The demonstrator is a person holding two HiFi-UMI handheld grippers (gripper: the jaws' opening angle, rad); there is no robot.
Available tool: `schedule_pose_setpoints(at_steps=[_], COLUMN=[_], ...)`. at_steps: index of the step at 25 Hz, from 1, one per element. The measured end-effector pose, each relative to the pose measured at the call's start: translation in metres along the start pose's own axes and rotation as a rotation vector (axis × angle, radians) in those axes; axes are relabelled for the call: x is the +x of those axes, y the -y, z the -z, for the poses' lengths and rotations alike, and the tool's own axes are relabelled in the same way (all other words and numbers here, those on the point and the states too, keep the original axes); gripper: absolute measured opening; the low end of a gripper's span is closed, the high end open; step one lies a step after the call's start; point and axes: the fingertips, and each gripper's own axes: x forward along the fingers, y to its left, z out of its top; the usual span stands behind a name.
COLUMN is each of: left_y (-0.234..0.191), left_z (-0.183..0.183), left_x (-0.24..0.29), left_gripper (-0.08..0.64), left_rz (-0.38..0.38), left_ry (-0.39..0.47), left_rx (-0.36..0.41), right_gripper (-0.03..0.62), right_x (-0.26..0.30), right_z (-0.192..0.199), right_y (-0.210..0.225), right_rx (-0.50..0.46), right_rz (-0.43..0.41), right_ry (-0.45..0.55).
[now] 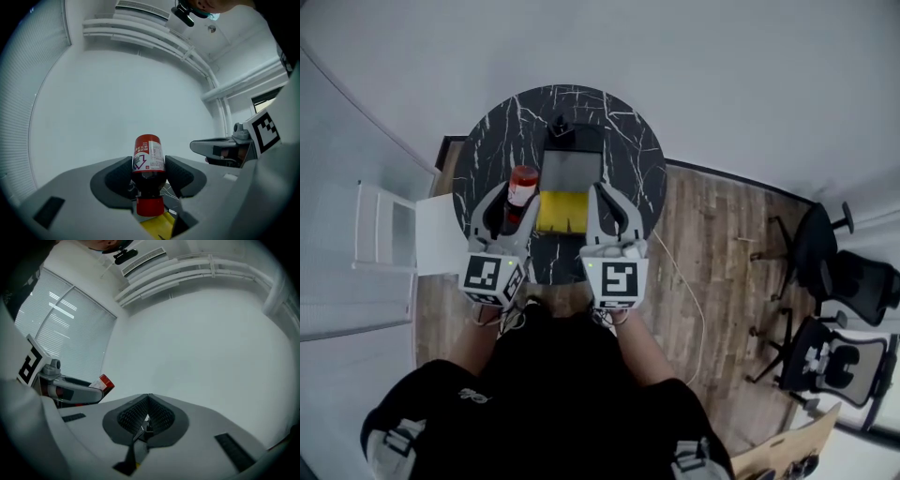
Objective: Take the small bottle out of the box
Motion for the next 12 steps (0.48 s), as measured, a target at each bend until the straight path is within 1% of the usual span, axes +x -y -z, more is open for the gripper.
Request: schedule_pose_setpoints(at_steps=[4, 12], left_y=[0.001, -0.007], left_z=[-0.008, -0.012], left_x=[-0.001, -0.004], left_gripper=[0.210, 0.210], left_rz=[-0.020, -0.038], left_ry=[0.019, 0.022], left_rx=[0.007, 0.017], right_gripper=[-0.005, -0.005], right_x=[0.000, -0.004], right_z=[-0.005, -0.006], right_y=[0.004, 0.005], right_rx=[-0.024, -0.025], right_rz=[-0.012, -0.005], right_ry=[0.011, 0.003])
